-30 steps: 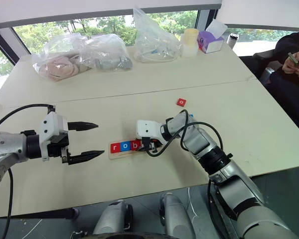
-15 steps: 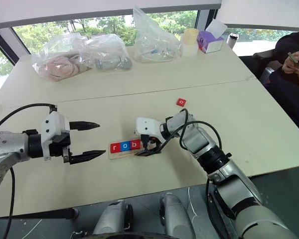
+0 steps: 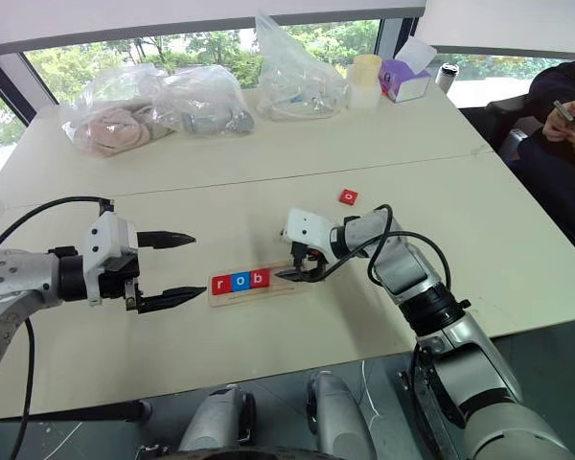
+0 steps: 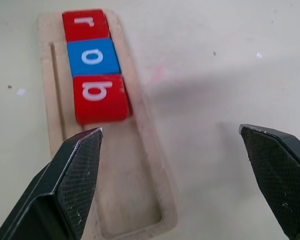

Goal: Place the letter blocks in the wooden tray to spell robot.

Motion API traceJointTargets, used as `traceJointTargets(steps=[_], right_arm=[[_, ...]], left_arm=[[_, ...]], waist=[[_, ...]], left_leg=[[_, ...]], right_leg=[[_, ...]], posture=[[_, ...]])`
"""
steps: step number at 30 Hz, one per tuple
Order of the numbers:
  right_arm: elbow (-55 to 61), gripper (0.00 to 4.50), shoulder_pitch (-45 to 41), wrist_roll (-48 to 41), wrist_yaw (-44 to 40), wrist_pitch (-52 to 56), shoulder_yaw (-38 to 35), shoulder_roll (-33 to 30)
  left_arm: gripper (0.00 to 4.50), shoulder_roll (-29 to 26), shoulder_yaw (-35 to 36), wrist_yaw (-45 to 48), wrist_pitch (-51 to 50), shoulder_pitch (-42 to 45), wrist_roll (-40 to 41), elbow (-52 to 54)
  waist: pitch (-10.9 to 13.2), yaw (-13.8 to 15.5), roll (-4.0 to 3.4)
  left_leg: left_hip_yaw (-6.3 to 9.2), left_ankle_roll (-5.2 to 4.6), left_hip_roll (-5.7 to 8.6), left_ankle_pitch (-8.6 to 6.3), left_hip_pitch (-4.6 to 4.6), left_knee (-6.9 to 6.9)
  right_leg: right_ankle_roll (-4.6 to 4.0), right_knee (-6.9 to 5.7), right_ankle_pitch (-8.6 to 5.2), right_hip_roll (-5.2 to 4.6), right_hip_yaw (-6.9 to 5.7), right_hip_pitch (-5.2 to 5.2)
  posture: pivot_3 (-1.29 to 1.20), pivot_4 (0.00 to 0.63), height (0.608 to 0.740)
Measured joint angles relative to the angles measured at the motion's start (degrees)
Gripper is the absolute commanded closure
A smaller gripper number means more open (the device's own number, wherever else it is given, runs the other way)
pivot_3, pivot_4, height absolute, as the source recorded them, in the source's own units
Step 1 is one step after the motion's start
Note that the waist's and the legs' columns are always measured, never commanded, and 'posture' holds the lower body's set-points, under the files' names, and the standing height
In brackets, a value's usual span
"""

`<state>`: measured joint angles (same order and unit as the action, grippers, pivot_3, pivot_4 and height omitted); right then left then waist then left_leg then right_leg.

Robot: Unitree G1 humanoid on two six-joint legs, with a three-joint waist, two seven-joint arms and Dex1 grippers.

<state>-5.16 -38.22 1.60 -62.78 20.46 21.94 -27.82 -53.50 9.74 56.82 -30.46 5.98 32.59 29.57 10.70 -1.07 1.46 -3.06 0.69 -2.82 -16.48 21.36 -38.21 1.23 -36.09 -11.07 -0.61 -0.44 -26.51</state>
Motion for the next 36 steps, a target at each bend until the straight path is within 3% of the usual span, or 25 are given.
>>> traceJointTargets(steps=[28,36], right_arm=[[-2.47,0.03,-0.20,4.22,4.42,-7.35,2.41,1.59],[5.35,0.03,-0.57,-1.78,1.51,2.87,-7.11,-5.89]], left_arm=[[0.00,0.00,0.02,-0.82,-0.44,0.35,0.15,0.40],[0.00,0.00,0.10,-0.51,-1.41,-0.74,1.03,1.10]], waist=[[0.00,0.06,0.00],[0.01,0.24,0.01]], left_leg=[[0.01,0.00,0.00,0.00,0.01,0.01],[-0.02,0.00,0.00,0.00,0.02,0.01]], right_leg=[[0.00,0.01,-0.01,0.00,0.02,0.00],[0.00,0.04,-0.01,-0.01,0.02,-0.01]], posture=[[0.00,0.150,0.740],[0.00,0.150,0.740]])
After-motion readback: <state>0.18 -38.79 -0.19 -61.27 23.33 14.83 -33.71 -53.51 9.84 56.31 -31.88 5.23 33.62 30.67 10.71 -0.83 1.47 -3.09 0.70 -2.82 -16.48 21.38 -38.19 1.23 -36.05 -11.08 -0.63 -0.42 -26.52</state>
